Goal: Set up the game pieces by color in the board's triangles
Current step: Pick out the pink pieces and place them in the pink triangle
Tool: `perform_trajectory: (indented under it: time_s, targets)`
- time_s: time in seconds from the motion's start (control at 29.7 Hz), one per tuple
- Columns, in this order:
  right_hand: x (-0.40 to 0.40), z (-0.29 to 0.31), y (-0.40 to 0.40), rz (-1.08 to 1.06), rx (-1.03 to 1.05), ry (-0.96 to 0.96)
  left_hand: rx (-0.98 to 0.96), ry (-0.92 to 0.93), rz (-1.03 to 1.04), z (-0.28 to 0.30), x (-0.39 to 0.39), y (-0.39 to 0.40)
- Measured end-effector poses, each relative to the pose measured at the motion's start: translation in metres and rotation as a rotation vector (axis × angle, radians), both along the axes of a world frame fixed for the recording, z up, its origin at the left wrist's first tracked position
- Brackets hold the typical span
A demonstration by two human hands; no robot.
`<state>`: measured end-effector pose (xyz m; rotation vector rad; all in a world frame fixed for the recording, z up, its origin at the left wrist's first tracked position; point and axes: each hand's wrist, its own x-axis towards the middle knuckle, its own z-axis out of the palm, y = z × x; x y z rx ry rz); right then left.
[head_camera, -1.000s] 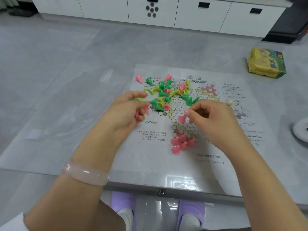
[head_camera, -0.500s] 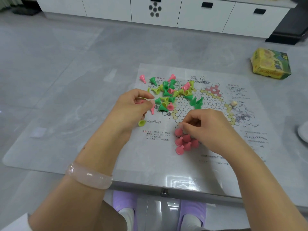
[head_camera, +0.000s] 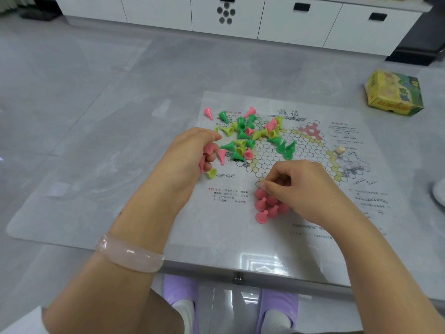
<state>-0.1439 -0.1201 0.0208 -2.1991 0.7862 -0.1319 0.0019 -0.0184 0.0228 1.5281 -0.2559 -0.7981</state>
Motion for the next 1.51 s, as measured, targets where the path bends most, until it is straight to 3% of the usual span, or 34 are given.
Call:
perform_trajectory:
  time_s: [0.27,0.5,0.64,0.91,0.98,1.08,1.14,1.28,1.51]
  targets:
    - [-0.001,0.001,-0.001,-0.008,-0.003,-0.033,-0.044,0.126,-0.005,-0.001,0.000,-0.001]
    - [0.004,0.006,0.002,-0.040,-0.134,-0.377,-0.139,0.180,-0.179,-0.002,-0.018,-0.004]
    - [0.007,0.005,0.004,0.032,-0.213,-0.404,-0.121,0.114,-0.231,-0.005,-0.026,-0.008]
    - [0.002,0.003,0.001,0.077,-0.294,-0.284,0.032,-0.127,-0.316,-0.006,-0.033,-0.014]
    - [-0.001,0.002,-0.002,0.046,-0.256,-0.279,0.129,-0.348,-0.311,-0.008,-0.028,-0.016]
    - [-0.007,0.003,-0.007,-0.066,-0.146,-0.334,0.437,-0.864,-0.159,-0.015,-0.004,-0.014]
    - [-0.013,0.002,-0.013,-0.133,-0.170,-0.347,0.616,-1.030,-0.169,-0.023,0.008,-0.012]
    - [-0.022,0.002,-0.023,-0.229,-0.144,-0.355,0.729,-1.125,-0.257,-0.030,0.006,-0.017]
    - [-0.035,0.002,-0.033,-0.194,-0.161,-0.155,0.657,-1.148,-0.224,-0.028,-0.004,-0.026]
